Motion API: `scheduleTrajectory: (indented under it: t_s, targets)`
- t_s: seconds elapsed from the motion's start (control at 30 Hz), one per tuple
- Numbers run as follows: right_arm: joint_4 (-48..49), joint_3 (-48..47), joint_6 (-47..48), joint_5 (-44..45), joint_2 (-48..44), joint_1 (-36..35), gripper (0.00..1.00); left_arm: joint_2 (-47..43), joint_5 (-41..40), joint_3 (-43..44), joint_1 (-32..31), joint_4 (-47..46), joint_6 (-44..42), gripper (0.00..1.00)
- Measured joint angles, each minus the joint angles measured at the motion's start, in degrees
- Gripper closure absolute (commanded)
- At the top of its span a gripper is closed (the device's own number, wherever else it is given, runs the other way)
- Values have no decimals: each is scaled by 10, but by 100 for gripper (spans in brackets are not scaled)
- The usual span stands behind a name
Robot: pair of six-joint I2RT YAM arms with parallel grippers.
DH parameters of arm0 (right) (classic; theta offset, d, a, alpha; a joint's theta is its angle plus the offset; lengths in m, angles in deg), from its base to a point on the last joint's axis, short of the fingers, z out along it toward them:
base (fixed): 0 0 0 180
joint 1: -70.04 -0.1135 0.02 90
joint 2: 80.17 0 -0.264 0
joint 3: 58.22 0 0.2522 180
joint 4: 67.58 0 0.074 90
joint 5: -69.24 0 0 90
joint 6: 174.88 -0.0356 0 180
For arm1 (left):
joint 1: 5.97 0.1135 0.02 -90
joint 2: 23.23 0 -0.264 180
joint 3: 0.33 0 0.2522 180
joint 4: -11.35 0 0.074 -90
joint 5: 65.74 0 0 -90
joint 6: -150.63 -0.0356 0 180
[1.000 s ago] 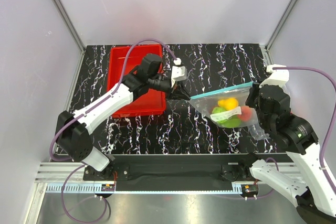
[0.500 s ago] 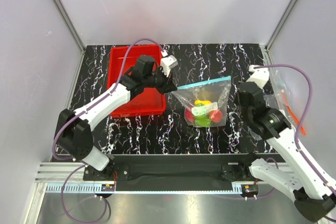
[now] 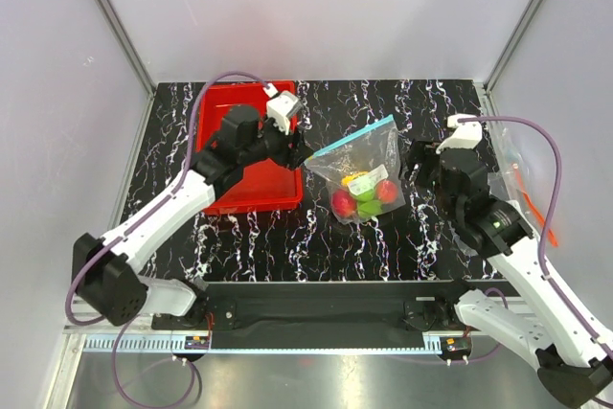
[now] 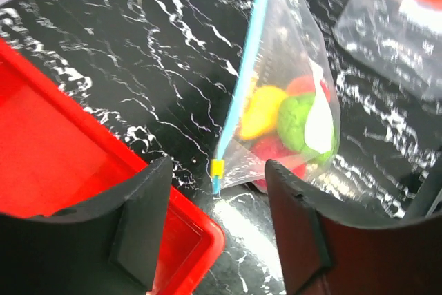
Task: Place the food in the zip-top bag and seal the zipper
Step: Place the zipper food storage bag at the center of the board, then reset both arms
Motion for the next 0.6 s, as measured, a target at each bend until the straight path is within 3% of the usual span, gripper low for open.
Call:
scheduleTrajectory:
  t_s: [0.1, 0.13, 0.2, 0.6]
  targets:
    - [0, 0, 2, -15, -17, 0, 8, -42, -31, -33, -1, -21, 34, 18]
    - [0, 0, 2, -17, -23, 0, 6, -59, -41, -51, -1, -33, 45, 1]
    - [0, 1, 1, -21, -39, 0, 0, -111, -68, -101, -2, -47, 72, 1]
    - [-12, 61, -36, -36, -184, 0, 0, -340, -147, -266, -5, -75, 234, 1]
